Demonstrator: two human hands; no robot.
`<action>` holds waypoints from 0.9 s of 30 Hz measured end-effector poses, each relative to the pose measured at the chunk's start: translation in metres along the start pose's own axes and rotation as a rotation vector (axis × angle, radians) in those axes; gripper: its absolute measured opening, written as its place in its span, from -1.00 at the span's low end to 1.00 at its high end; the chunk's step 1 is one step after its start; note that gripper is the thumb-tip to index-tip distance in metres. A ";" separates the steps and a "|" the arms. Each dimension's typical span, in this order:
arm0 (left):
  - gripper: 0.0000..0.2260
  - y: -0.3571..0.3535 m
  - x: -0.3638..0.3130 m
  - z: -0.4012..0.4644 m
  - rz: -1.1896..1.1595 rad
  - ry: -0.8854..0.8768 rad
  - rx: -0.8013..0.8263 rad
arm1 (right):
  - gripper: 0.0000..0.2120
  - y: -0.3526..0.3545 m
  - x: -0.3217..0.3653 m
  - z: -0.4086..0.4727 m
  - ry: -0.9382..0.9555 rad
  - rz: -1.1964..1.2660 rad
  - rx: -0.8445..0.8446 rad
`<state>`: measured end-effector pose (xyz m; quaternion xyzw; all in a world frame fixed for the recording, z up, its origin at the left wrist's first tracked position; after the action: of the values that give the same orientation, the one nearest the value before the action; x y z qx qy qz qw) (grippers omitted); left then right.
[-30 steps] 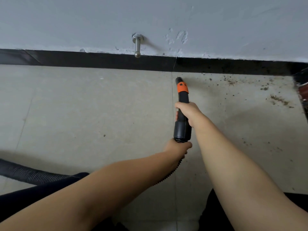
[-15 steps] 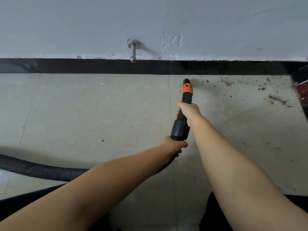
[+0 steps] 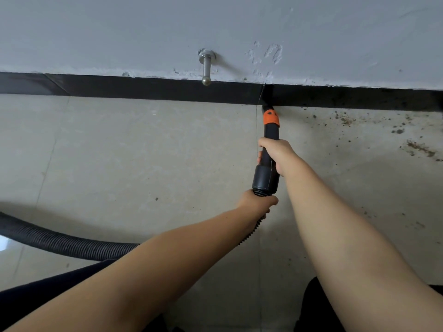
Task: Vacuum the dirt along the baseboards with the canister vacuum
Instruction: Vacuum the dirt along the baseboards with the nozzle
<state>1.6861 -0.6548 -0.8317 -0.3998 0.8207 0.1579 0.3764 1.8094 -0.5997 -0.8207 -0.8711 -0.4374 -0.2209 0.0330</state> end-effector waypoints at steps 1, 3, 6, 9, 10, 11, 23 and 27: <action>-0.81 0.001 0.000 0.000 -0.006 -0.001 -0.004 | -0.92 -0.002 0.000 0.000 0.000 -0.004 0.001; -0.82 0.003 0.001 -0.002 -0.016 -0.003 -0.011 | -0.91 -0.006 0.000 0.000 0.001 -0.019 0.006; -0.88 0.009 0.002 -0.004 -0.033 -0.010 -0.021 | -0.91 -0.014 -0.001 -0.002 -0.004 -0.049 0.014; -0.88 0.017 0.004 -0.007 -0.043 -0.010 -0.046 | -0.90 -0.026 -0.001 -0.005 -0.001 -0.088 0.032; -0.88 0.019 0.005 -0.008 -0.048 -0.009 -0.059 | -0.90 -0.032 -0.001 -0.006 0.002 -0.106 0.042; -0.87 0.022 0.006 -0.009 -0.056 -0.007 -0.072 | -0.89 -0.037 0.000 -0.008 0.007 -0.129 0.051; -0.88 0.012 0.020 -0.031 -0.110 0.043 -0.076 | -0.90 -0.046 -0.018 -0.025 0.012 -0.275 0.100; -0.90 0.002 0.032 -0.042 -0.151 0.060 -0.107 | -0.91 -0.054 -0.033 -0.031 0.001 -0.381 0.162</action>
<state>1.6506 -0.6946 -0.8276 -0.4843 0.7897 0.1605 0.3407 1.7394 -0.5991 -0.8135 -0.7671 -0.6105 -0.1878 0.0609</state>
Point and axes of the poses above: each hand's wrist, its own z-axis towards the middle knuckle, its own y-axis out of the back of the hand, x = y × z, the point moved 8 cm from there along z, towards the middle knuckle, and after that the axes turned 14 degrees about -y, right-handed, at the moved point
